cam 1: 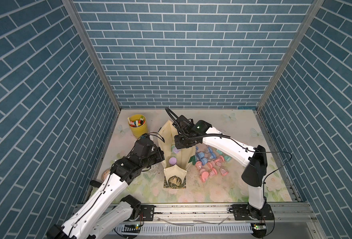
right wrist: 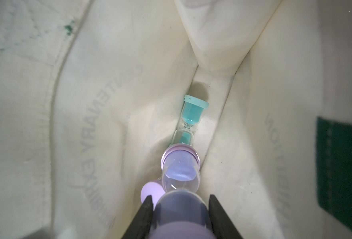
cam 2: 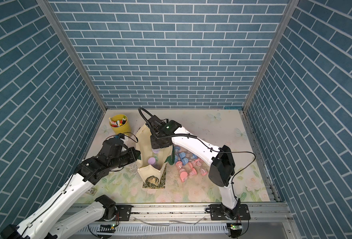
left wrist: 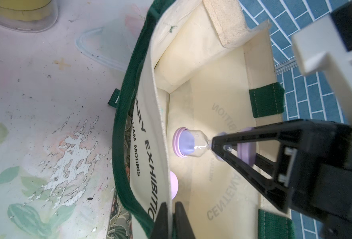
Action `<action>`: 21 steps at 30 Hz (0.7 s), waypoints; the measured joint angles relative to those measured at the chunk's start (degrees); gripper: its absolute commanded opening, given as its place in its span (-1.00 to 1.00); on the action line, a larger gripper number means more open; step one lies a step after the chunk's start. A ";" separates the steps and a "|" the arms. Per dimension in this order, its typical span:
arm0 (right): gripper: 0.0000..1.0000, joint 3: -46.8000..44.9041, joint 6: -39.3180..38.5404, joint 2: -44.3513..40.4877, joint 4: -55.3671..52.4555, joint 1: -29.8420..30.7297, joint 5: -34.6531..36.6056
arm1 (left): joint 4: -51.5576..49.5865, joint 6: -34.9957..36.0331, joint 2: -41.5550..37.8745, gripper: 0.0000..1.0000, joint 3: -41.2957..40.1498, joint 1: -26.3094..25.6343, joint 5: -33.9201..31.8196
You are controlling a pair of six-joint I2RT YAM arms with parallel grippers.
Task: Put the hourglass into the canvas bag
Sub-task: Place the hourglass in the canvas bag.
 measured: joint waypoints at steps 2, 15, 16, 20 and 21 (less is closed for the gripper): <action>-1.00 0.59 0.33 1.38 -0.13 -0.39 -0.72 | 0.02 0.02 0.00 -1.00 0.00 0.00 0.02; -0.06 5.86 1.05 6.62 -1.07 -1.33 -1.99 | 0.57 0.20 0.15 -1.00 -0.35 0.00 0.04; -0.01 6.29 1.03 6.88 -1.29 -1.33 -1.99 | 0.68 0.20 0.20 -1.00 -0.35 0.00 0.04; 0.16 8.09 0.98 6.95 -2.29 -1.42 -1.75 | 0.96 0.20 0.22 -1.00 -0.57 0.00 0.02; 0.18 8.70 0.96 6.95 -2.34 -1.44 -1.62 | 1.05 0.20 0.22 -1.00 -0.61 0.00 0.02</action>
